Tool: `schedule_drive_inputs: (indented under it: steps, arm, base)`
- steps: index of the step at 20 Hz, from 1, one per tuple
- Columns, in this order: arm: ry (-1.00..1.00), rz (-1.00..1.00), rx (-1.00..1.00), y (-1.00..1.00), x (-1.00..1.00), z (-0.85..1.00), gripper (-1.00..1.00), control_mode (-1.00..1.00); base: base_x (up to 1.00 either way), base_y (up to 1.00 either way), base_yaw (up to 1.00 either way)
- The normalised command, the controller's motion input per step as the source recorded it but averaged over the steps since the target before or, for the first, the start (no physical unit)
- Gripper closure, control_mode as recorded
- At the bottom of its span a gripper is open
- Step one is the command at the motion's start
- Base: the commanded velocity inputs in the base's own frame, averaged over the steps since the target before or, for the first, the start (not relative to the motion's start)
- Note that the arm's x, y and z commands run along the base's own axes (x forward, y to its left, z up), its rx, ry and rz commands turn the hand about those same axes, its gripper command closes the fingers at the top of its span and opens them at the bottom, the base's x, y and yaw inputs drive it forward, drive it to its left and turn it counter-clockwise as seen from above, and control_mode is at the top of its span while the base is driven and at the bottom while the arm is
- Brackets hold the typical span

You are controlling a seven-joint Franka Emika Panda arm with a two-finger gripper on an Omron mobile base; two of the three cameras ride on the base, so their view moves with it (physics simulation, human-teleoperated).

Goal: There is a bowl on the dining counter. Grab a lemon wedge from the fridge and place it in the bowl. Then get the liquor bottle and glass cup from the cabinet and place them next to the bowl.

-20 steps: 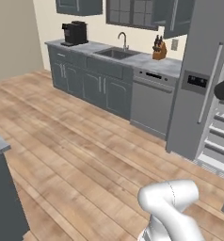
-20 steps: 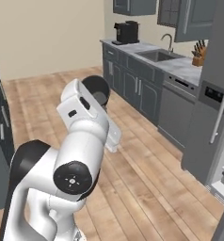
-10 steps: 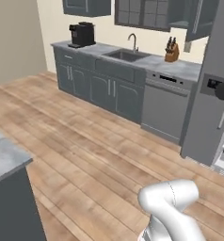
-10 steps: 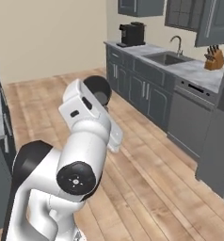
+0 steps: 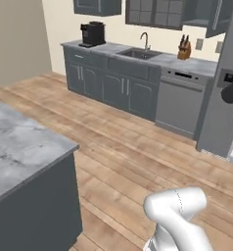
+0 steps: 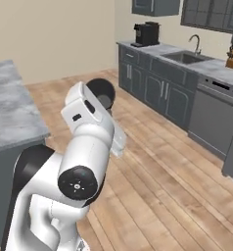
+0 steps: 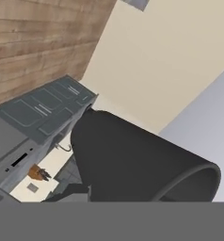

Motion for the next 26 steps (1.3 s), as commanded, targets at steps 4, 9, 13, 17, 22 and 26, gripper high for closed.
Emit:
schedule_drive_inputs:
  steps: [4,9,13,17,22,26]
  arm:
    - [0.0,0.0,0.0,0.0,0.0,0.0,1.0,1.0]
    - [0.0,0.0,0.0,0.0,0.0,0.0,1.0,1.0]
    - [0.0,0.0,0.0,0.0,0.0,0.0,1.0,1.0]
    - [0.0,0.0,0.0,0.0,0.0,0.0,1.0,1.0]
    - [0.0,0.0,0.0,0.0,0.0,0.0,1.0,1.0]
    - [0.0,0.0,0.0,0.0,0.0,0.0,1.0,1.0]
  base:
    - [-0.91,1.0,-0.09]
    - [-0.7,1.0,-0.14]
    - [-0.67,1.0,-0.15]
    - [-0.65,1.0,-0.16]
    - [-0.62,1.0,-0.16]
    - [-0.57,1.0,-0.18]
